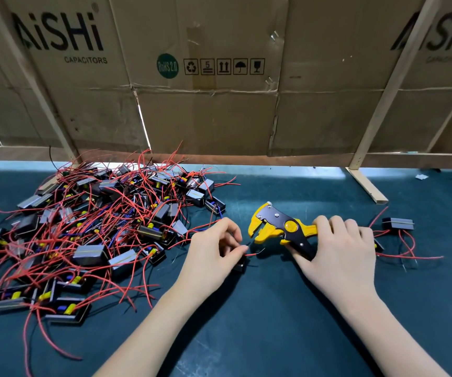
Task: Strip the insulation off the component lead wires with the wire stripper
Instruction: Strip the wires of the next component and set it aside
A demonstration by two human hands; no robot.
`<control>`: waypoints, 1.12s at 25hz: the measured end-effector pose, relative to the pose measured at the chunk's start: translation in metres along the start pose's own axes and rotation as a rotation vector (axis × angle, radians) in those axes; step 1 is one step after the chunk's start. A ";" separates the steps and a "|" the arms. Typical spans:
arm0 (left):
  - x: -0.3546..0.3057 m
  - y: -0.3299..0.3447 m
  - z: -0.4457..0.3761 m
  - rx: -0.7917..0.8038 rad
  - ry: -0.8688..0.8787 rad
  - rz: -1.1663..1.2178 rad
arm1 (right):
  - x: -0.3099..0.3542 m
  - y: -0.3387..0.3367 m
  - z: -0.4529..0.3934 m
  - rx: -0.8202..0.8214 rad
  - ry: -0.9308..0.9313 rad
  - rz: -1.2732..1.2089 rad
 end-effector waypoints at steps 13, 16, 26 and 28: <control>0.001 0.001 0.000 -0.026 -0.016 0.042 | 0.007 0.001 0.001 -0.027 -0.051 0.020; 0.002 0.001 0.000 -0.024 -0.016 0.047 | 0.007 -0.001 0.001 -0.025 -0.055 0.022; 0.003 0.001 -0.002 -0.018 -0.014 0.046 | 0.006 -0.004 -0.002 0.031 -0.057 -0.073; 0.000 -0.001 -0.001 0.006 0.011 0.005 | 0.006 -0.001 -0.001 0.023 -0.054 -0.060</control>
Point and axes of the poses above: each hand's wrist, its own z-axis away from the middle knuckle, its own y-axis out of the palm, x = y × z, the point moved 3 cm from there along -z, towards the middle knuckle, and after that the axes turned 6 degrees about z, right-handed, at the moved point
